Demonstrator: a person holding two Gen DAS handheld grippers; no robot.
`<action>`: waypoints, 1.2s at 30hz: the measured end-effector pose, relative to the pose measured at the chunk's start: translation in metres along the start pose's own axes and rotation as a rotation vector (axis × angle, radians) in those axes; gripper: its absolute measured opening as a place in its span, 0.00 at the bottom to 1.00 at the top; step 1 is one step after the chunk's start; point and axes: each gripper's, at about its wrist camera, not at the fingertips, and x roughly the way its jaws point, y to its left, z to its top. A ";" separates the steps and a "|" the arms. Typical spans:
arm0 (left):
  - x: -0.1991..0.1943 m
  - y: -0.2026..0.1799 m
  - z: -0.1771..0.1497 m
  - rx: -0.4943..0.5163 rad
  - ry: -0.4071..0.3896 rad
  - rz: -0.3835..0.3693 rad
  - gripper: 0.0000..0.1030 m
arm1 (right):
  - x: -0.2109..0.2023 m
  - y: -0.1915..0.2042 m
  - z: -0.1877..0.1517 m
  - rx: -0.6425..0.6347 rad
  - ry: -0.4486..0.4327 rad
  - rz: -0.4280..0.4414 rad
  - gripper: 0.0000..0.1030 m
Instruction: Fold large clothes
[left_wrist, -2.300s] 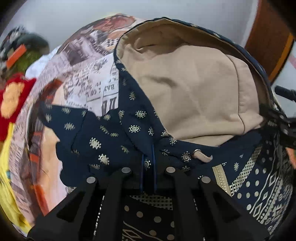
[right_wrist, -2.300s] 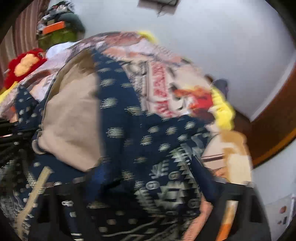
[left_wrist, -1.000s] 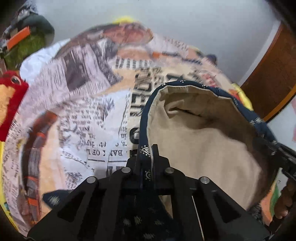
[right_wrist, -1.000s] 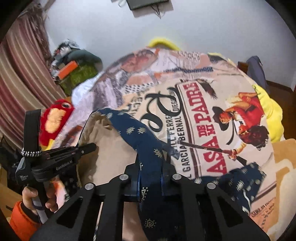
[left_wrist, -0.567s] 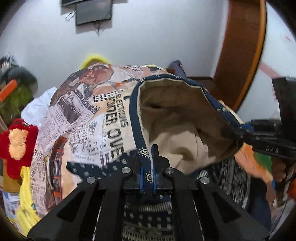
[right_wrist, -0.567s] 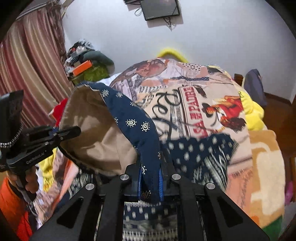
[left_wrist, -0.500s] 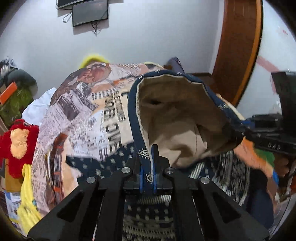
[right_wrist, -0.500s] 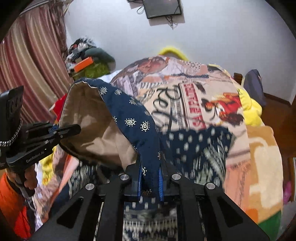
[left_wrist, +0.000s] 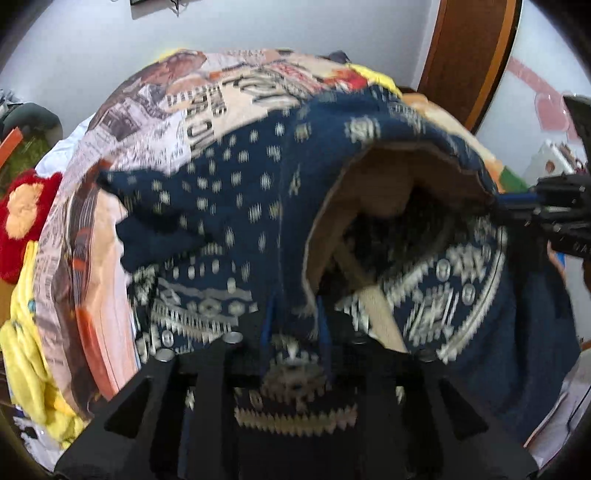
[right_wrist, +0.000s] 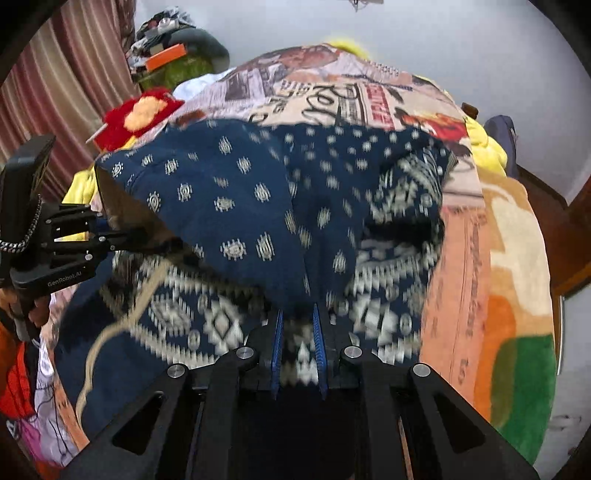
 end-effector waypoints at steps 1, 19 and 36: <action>-0.001 -0.002 -0.008 0.001 0.006 0.007 0.31 | -0.002 -0.001 -0.006 0.004 0.008 0.004 0.11; -0.043 0.120 -0.004 -0.327 -0.098 0.148 0.57 | -0.026 -0.071 0.032 0.208 -0.102 -0.052 0.11; 0.095 0.163 0.098 -0.347 -0.017 0.139 0.57 | 0.105 -0.105 0.158 0.191 -0.050 -0.119 0.11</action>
